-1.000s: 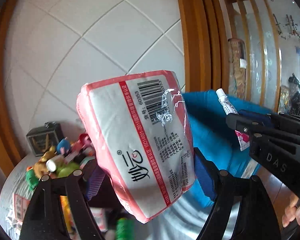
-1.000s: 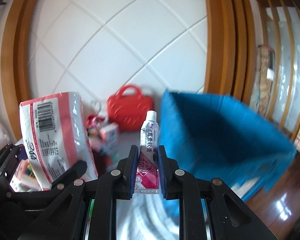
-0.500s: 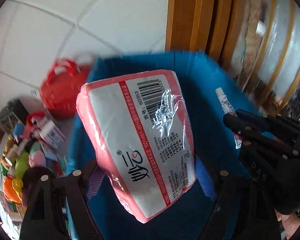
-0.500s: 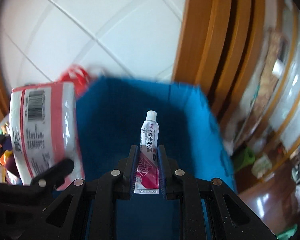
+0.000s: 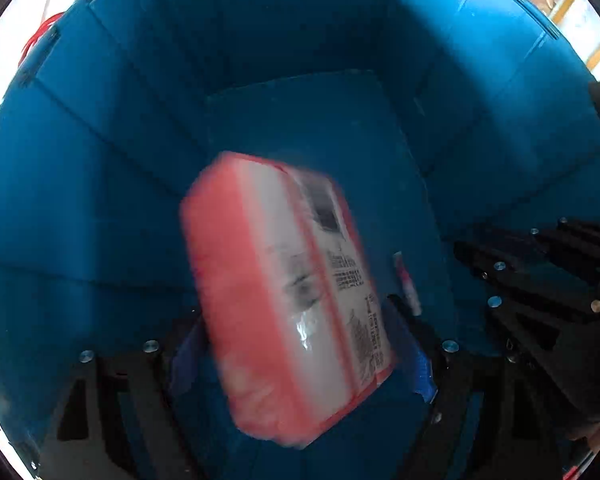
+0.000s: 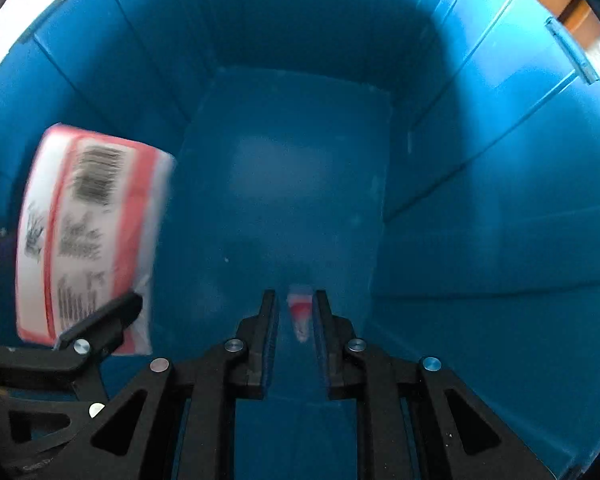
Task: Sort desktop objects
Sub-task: 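Carry the tissue pack and tube over the blue crate with both tools, then open both tools to drop the tissue pack and tube into the crate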
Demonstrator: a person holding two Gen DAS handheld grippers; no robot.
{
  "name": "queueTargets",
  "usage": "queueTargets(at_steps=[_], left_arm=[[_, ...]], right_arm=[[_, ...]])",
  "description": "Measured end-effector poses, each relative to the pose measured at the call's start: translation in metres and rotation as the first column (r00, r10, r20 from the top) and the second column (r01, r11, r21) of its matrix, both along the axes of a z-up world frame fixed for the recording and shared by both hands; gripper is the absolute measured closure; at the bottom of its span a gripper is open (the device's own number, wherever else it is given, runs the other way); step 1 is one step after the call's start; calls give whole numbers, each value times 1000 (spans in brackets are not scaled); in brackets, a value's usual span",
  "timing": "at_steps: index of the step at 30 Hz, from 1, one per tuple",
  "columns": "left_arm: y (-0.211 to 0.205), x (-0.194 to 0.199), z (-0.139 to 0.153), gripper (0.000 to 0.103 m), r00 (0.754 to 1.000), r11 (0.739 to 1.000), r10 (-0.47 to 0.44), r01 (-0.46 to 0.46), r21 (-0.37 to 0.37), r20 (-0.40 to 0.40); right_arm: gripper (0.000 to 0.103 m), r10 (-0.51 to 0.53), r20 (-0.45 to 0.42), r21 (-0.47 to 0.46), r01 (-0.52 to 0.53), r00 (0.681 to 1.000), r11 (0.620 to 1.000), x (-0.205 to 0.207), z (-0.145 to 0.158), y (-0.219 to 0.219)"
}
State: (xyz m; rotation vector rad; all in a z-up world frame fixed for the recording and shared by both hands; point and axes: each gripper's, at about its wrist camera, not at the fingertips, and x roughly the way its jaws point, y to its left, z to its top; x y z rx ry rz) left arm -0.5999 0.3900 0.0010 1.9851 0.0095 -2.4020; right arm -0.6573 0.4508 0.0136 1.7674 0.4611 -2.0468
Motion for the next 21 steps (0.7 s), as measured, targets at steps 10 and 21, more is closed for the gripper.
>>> queueTargets(at_steps=[10, 21], left_arm=[[-7, 37, 62, 21, 987, 999, 5, 1, 36, -159], [-34, 146, 164, 20, 816, 997, 46, -76, -28, -576]], right_arm=[[68, -14, -101, -92, 4, 995, 996, 12, 43, 36], [2, -77, -466, -238, -41, 882, 970, 99, 155, 50]])
